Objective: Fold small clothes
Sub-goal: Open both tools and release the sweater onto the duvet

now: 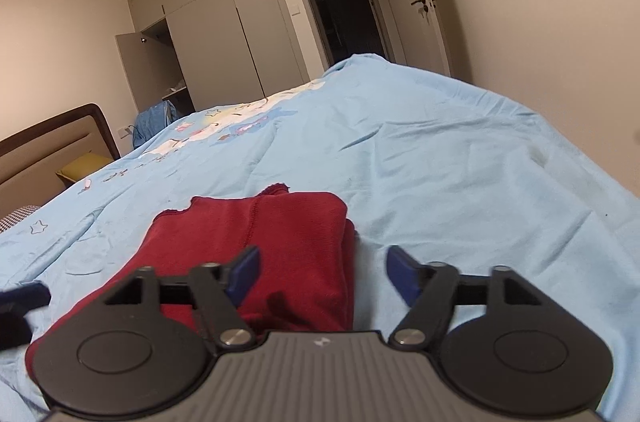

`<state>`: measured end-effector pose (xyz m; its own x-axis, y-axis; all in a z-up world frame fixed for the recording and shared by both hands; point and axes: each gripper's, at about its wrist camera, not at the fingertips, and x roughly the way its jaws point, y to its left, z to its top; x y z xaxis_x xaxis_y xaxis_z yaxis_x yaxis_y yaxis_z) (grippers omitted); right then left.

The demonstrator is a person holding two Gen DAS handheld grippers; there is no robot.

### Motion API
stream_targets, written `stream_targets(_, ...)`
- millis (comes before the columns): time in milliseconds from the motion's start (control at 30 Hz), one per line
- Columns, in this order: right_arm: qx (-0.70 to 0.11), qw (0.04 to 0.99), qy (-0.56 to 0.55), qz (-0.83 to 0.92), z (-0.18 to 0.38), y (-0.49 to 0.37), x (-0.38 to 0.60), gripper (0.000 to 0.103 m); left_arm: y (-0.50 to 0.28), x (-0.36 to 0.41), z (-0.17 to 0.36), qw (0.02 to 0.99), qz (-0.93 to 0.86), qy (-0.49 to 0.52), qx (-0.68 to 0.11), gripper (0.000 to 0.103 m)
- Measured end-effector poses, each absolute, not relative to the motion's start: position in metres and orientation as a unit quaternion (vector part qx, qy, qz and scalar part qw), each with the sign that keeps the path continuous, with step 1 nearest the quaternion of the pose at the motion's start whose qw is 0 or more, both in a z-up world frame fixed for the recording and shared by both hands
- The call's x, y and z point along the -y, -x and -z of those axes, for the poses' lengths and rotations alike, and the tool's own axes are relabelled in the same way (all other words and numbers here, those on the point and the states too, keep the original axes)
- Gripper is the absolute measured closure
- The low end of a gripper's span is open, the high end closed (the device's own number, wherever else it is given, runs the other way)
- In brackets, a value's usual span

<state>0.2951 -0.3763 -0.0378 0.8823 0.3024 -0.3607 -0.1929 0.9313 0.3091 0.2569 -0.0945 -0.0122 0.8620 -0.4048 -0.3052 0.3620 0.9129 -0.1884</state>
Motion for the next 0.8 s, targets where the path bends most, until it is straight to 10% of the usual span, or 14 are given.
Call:
stream_targets(167,-0.193,0.964,-0.106,-0.152,0.035,-0.27,0.361,0.0,-0.27,0.067,0.015,0.967,0.121,0.092,-0.206,0.003)
stream_targets(800,-0.211,0.968,-0.076,-0.116,0.081,-0.239,0.351,0.0,-0.285,0.042,0.053,0.934,0.095,0.166,-0.302,0.001)
